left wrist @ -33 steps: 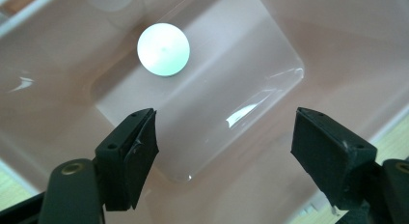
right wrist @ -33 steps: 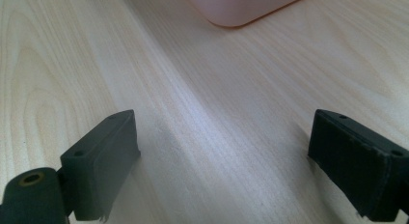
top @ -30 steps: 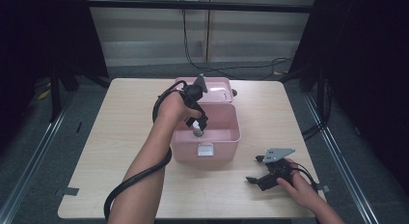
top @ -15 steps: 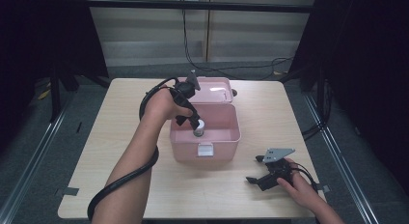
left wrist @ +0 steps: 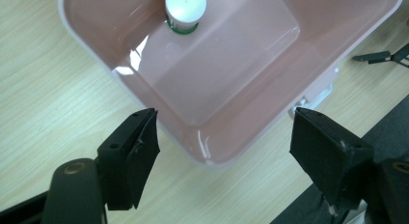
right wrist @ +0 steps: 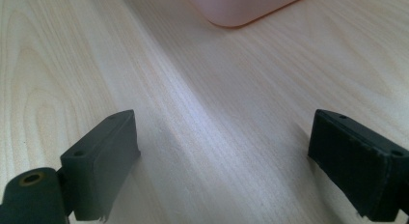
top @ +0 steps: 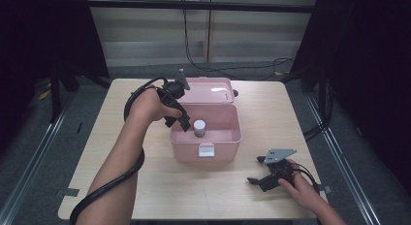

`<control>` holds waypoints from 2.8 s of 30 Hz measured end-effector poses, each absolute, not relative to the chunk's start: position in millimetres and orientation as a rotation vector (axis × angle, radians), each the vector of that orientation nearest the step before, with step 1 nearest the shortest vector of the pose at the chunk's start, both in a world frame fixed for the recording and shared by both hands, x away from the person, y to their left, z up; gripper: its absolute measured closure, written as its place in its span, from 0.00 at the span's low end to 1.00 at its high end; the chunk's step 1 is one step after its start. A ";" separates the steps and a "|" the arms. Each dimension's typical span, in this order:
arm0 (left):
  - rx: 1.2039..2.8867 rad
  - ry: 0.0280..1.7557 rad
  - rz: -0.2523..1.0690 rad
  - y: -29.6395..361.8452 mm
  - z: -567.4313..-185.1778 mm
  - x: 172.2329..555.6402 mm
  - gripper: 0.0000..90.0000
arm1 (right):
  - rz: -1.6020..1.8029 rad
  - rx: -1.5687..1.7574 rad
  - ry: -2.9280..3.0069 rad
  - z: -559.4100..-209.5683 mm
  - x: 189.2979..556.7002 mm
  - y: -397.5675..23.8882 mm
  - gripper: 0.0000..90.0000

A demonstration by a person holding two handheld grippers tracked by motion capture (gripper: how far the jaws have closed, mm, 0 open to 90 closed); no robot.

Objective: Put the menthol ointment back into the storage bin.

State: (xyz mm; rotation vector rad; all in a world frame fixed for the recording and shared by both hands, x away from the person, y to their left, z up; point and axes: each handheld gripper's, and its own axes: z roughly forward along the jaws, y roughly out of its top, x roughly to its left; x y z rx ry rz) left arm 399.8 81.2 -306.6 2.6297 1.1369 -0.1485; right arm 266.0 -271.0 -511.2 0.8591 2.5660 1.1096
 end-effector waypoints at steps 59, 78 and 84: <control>2.512 1.236 -0.174 174.4 -385.5 349.6 0.28 | 1.109 0.861 2.565 -511.4 265.7 -270.9 0.11; 2.473 1.223 -0.190 182.6 -425.1 335.4 0.28 | 1.109 0.861 2.565 -511.4 265.7 -270.9 0.11; 2.465 1.214 -0.179 183.2 -438.5 331.4 0.28 | 1.109 0.861 2.566 -511.3 265.7 -270.9 0.11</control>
